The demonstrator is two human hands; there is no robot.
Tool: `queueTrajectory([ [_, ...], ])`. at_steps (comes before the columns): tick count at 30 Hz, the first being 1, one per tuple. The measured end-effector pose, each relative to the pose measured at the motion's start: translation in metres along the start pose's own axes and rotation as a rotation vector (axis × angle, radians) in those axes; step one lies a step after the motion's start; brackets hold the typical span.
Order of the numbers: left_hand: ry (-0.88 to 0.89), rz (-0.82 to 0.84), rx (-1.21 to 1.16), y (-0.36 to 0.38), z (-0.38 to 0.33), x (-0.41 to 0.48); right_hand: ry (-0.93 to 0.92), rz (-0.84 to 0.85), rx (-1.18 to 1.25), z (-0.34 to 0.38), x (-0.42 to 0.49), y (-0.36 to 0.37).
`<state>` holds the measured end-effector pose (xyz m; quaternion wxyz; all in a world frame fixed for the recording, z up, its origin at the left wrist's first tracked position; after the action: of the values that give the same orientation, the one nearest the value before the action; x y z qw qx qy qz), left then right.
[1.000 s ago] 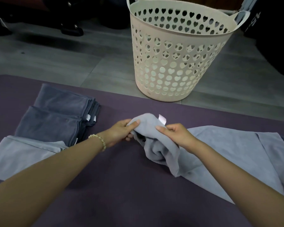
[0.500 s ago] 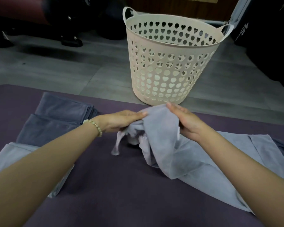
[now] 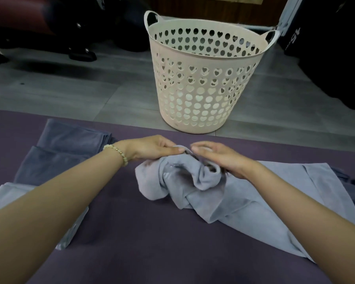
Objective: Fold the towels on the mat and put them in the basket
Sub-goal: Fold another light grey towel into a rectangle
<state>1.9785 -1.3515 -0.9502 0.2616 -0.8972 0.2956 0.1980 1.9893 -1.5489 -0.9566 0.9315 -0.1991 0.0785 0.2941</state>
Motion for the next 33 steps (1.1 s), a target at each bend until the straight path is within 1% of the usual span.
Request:
queueTrajectory([
  [1, 0.01, 0.011, 0.01, 0.002, -0.006, 0.001, -0.003, 0.091, -0.044, 0.006, 0.0, 0.009],
  [2, 0.007, 0.019, 0.011, 0.002, -0.01, 0.002, -0.001, 0.142, -0.06, 0.008, 0.001, 0.012],
  [3, -0.007, 0.026, 0.007, 0.0, -0.01, 0.002, -0.004, 0.144, -0.023, 0.011, 0.0, 0.011],
  [4, -0.024, 0.04, -0.007, -0.002, -0.008, 0.003, 0.001, 0.114, 0.066, 0.011, -0.001, 0.007],
  [6, -0.047, 0.108, -0.078, -0.005, -0.002, 0.004, 0.017, 0.033, 0.298, 0.007, -0.007, -0.009],
  [8, -0.036, 0.154, -0.181, -0.004, 0.001, 0.01, 0.036, -0.063, 0.456, -0.003, -0.018, -0.031],
  [12, -0.007, 0.134, -0.49, 0.004, -0.007, 0.041, 0.075, -0.317, 0.722, -0.039, -0.052, -0.083],
  [13, 0.002, 0.127, -0.522, 0.01, -0.015, 0.052, 0.077, -0.372, 0.786, -0.048, -0.064, -0.096],
  [15, 0.028, 0.086, -0.542, 0.029, -0.04, 0.076, 0.094, -0.445, 0.837, -0.067, -0.09, -0.121],
  [18, 0.05, 0.069, -0.524, 0.064, -0.092, 0.113, 0.132, -0.454, 0.841, -0.097, -0.131, -0.144],
  [20, 0.044, 0.049, -0.448, 0.085, -0.123, 0.144, 0.142, -0.512, 0.868, -0.121, -0.156, -0.157],
  [23, 0.011, -0.008, -0.37, 0.115, -0.156, 0.197, 0.207, -0.578, 0.911, -0.162, -0.185, -0.168],
  [25, -0.013, -0.021, -0.301, 0.141, -0.172, 0.233, 0.251, -0.593, 0.866, -0.187, -0.199, -0.174],
  [27, -0.015, -0.049, -0.206, 0.168, -0.189, 0.261, 0.277, -0.614, 0.764, -0.207, -0.209, -0.183],
  [30, 0.084, -0.118, -0.107, 0.202, -0.214, 0.301, 0.244, -0.643, 0.693, -0.24, -0.22, -0.199],
  [33, 0.178, -0.198, -0.06, 0.228, -0.243, 0.341, 0.163, -0.678, 0.76, -0.268, -0.23, -0.214],
])
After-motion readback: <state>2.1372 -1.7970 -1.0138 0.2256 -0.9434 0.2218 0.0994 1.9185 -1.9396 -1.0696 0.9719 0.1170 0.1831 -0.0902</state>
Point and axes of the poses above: each hand's wrist, its own x-axis towards the middle knuckle, its own y-axis out of the palm, z = x × y, the point moved 3 cm from there along x, towards the middle knuckle, and after that the axes turned 7 degrees about -y, right-handed, at the moved point
